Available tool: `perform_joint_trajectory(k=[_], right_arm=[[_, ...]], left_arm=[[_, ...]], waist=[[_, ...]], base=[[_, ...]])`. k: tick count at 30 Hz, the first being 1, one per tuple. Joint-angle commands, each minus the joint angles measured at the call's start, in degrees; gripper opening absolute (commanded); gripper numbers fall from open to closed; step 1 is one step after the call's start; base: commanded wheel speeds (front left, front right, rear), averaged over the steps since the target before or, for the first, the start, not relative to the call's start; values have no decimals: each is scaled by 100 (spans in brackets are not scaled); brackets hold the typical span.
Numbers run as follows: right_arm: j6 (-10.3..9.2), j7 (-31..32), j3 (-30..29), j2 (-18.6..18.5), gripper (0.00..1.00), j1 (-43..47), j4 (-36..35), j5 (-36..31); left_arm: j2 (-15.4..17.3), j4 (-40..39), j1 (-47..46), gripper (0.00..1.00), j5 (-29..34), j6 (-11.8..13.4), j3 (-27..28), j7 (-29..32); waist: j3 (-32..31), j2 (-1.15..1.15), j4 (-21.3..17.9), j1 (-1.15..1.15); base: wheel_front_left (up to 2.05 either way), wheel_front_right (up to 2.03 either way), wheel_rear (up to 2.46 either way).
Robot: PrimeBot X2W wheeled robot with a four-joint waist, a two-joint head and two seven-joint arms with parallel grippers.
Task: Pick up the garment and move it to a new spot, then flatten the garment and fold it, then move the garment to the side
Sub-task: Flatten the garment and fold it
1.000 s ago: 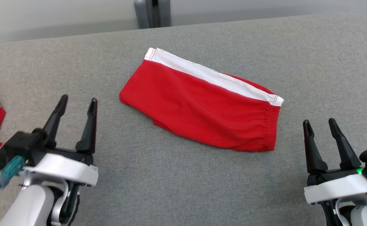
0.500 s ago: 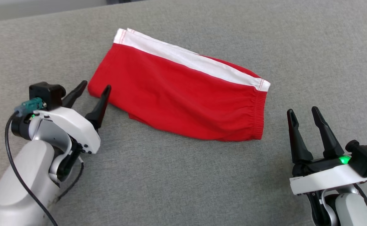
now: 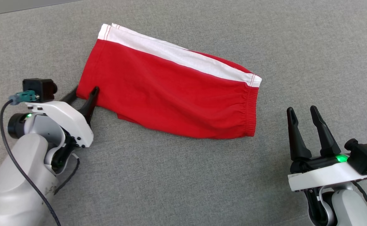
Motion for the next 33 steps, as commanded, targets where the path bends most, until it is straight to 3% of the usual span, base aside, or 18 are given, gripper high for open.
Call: perform_joint_trajectory(k=[1, 8, 19, 28, 33], right_arm=[[-2, -45, -7, -28, 100, -78, 18, 40], [-2, -81, -45, -28, 100, -113, 95, 69], [-2, 29, -473, -29, 100, 194, 35, -95], [-2, 420, -681, -29, 100, 346, -229, -281], [-2, 556, -736, -28, 100, 408, -339, -318]], left_arm=[[-67, 78, 16, 0, -67, -60, -71, 95], [-133, -112, 57, 0, -219, -116, -30, -125], [-183, -1681, 1416, 0, -262, 473, 121, -867], [-130, -3101, 2604, 0, -387, 1123, 208, -794], [-168, -3389, 2909, 0, -490, 1282, 178, -671]], waist=[[-5, 0, 8, 0], [-55, 0, 44, 0], [-332, 0, 527, 0], [-536, 0, 927, 0], [-577, 0, 1020, 0]], base=[[0, 0, 0], [0, 0, 0], [0, 0, 0], [0, 0, 0], [0, 0, 0]])
